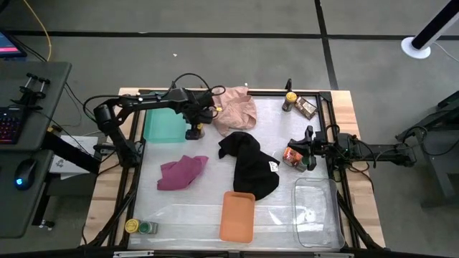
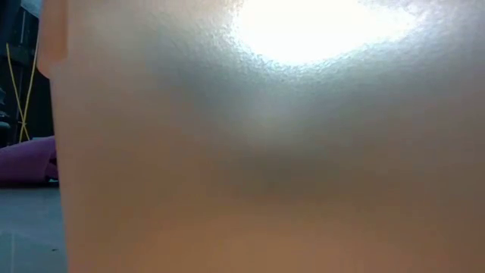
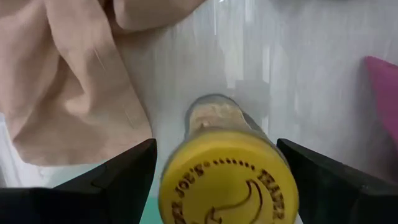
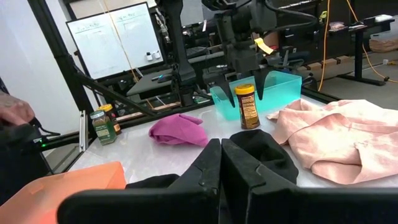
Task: Sort spices by type
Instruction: Put the top left yellow seasoning bottle into the green bin
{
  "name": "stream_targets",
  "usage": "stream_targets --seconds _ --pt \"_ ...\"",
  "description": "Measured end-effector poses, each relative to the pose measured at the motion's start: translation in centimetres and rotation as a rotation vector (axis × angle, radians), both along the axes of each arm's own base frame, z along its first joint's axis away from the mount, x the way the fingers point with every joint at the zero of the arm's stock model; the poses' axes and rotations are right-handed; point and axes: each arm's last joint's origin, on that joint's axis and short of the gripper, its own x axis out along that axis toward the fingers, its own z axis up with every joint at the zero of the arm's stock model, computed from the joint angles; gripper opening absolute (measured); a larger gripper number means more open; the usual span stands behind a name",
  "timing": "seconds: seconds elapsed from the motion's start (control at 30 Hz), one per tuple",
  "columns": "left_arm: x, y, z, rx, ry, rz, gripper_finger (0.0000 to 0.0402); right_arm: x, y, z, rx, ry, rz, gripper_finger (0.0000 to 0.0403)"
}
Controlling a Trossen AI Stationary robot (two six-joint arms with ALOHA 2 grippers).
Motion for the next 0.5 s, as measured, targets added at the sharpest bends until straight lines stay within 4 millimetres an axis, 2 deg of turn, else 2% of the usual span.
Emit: stream_targets --seconds 0.13,0.3,0.43,0.5 --pt "0.2 0.1 0.0 0.010 -0.018 -0.002 0.0283 0.0 0.0 0.0 0.000 0.000 0.000 0.0001" --pt "-0.1 0.0 0.1 0.000 -0.001 0.002 0.0188 0.0 0.0 0.0 0.000 0.000 0.000 0.0001" --pt "-0.3 -0.2 0.5 -0.024 -0.007 -0.003 0.0189 0.0 0.0 0.0 0.000 0.000 0.000 0.0001" --pt "-0.3 -0.2 1.6 -0.021 -0.030 -0.004 0.0189 0.0 0.0 0.0 0.000 0.000 0.000 0.0001"
